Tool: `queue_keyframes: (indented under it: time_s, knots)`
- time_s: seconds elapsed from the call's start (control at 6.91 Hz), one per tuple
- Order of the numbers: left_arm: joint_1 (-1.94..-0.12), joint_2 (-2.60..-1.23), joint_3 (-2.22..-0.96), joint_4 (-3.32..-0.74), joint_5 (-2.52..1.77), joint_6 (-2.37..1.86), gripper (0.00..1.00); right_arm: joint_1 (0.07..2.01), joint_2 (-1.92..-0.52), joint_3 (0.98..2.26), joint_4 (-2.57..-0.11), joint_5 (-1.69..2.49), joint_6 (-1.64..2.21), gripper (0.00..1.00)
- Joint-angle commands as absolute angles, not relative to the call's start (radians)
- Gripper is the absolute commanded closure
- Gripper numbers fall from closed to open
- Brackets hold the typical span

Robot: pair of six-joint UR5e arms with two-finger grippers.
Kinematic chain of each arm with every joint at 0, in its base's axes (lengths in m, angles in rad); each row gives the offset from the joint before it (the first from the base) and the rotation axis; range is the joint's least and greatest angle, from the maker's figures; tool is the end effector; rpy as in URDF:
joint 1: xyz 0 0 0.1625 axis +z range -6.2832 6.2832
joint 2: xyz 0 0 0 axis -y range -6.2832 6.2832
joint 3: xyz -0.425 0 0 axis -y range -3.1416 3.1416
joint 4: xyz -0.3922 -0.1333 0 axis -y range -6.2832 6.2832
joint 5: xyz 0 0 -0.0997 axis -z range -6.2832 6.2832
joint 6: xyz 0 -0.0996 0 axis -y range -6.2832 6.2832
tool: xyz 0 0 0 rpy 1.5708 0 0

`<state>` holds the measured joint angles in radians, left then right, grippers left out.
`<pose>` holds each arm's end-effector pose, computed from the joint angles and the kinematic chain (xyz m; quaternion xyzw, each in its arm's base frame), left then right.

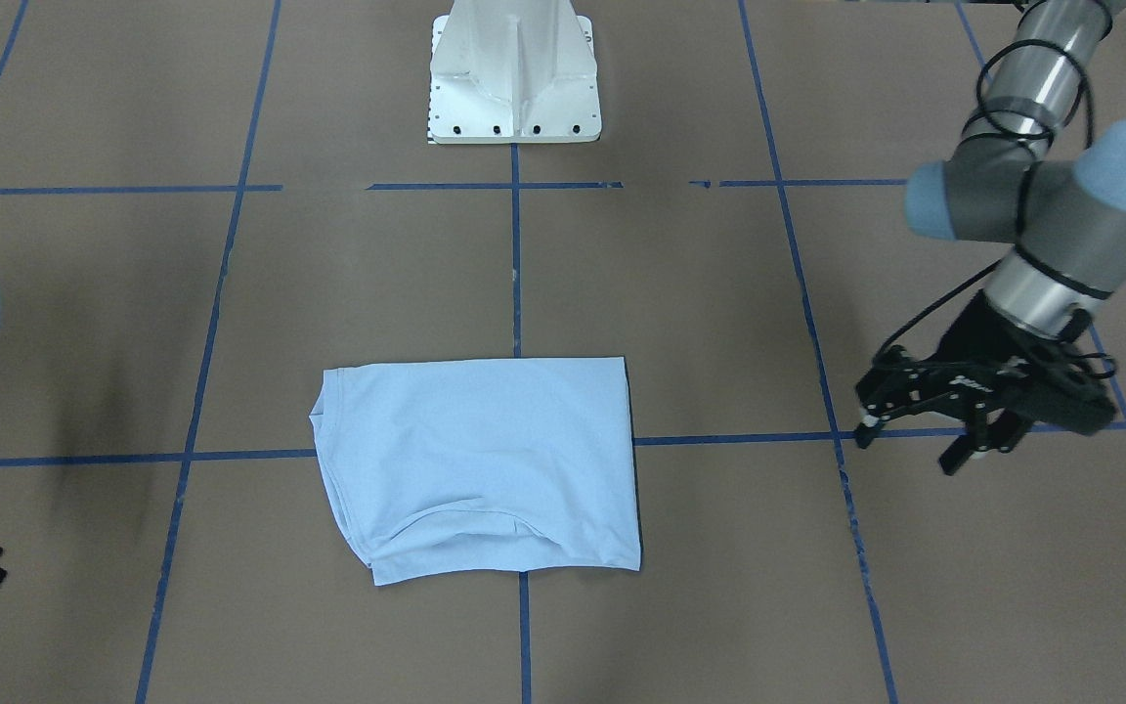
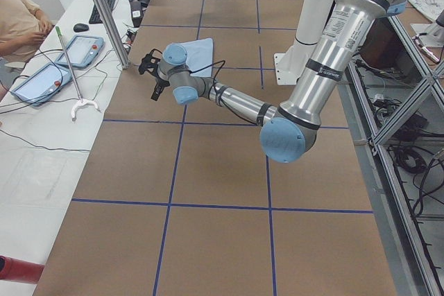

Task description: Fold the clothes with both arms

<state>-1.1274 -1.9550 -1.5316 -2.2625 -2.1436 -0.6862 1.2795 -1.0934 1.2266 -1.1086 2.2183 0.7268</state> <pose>0.2077 -0.6222 0.3807 0.2701 0.4617 0.0380 0.8441 -0.1341 -0.7022 0.4978 0.0946 -0.4011 0.1047 0.9051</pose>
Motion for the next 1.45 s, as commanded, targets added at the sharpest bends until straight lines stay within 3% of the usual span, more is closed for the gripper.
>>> queue_keyframes:
  time_s: [0.0,0.29,0.87,1.16,1.3]
  knots:
    - [-1.309,-1.873,-1.653,-1.965,-2.210,-0.296,0.00,1.455,-1.254,1.314,-1.161,2.371,0.480,0.00]
    - [-1.382,-1.871,-1.725,-1.731,-2.210,-0.104,0.00,1.501,-1.338,1.443,-1.295,2.370,0.353,0.00]
    - [-1.450,-1.835,-1.720,-1.470,-2.346,0.011,0.00,1.531,-1.394,1.645,-1.684,2.320,0.103,0.00]
    - [-1.448,-1.575,-1.912,-1.505,-2.372,0.011,0.00,1.513,-1.471,1.692,-1.674,2.292,0.117,0.00]
    - [-1.448,-1.542,-1.919,-1.505,-2.375,0.008,0.00,1.505,-1.509,1.709,-1.671,2.302,0.117,0.00]
